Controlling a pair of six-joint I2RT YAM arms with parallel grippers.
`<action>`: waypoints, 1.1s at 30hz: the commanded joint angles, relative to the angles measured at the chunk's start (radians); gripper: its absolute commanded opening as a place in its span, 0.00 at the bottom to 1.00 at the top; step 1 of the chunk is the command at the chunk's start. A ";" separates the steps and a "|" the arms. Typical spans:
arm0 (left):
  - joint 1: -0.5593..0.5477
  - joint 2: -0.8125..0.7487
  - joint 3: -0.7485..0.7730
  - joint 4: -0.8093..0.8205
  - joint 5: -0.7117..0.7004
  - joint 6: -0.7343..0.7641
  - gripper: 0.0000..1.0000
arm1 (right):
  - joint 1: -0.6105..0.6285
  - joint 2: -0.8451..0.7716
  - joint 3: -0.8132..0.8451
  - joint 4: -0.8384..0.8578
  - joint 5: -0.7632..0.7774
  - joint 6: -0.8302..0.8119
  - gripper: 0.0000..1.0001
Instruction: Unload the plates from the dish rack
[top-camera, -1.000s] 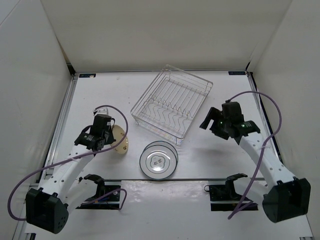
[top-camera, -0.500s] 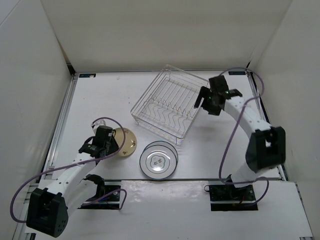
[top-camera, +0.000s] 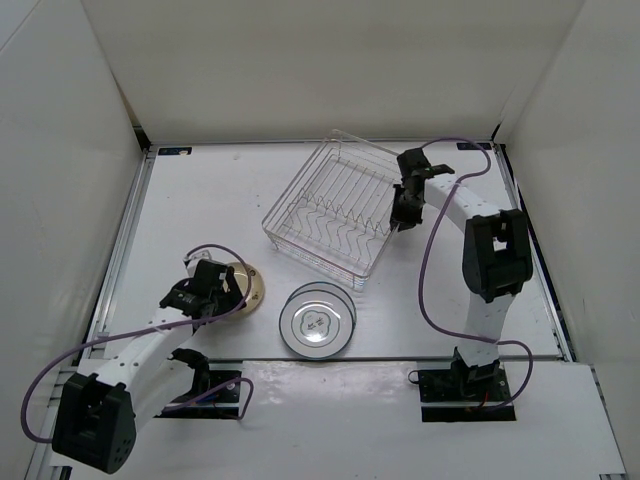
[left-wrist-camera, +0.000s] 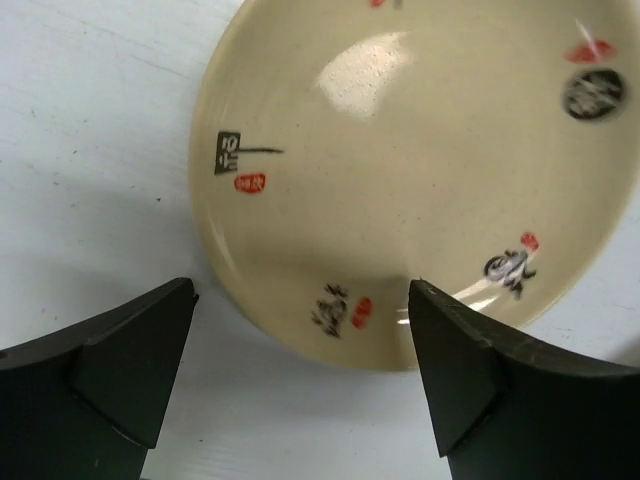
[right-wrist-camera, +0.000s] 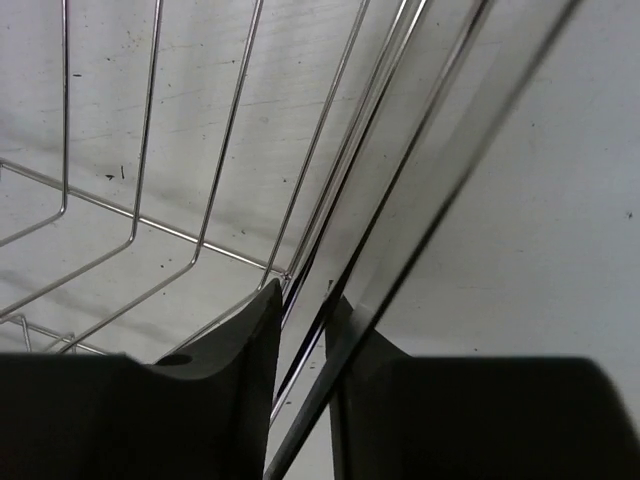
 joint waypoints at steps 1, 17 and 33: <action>-0.003 -0.013 -0.017 -0.084 -0.003 -0.003 0.99 | -0.001 0.012 0.026 -0.007 0.011 -0.092 0.24; -0.003 -0.097 0.012 -0.141 0.035 0.011 0.99 | 0.002 0.103 0.045 0.174 0.132 -0.390 0.21; -0.005 -0.191 0.111 -0.227 0.070 0.106 0.99 | 0.025 -0.496 -0.310 0.284 0.177 -0.188 0.64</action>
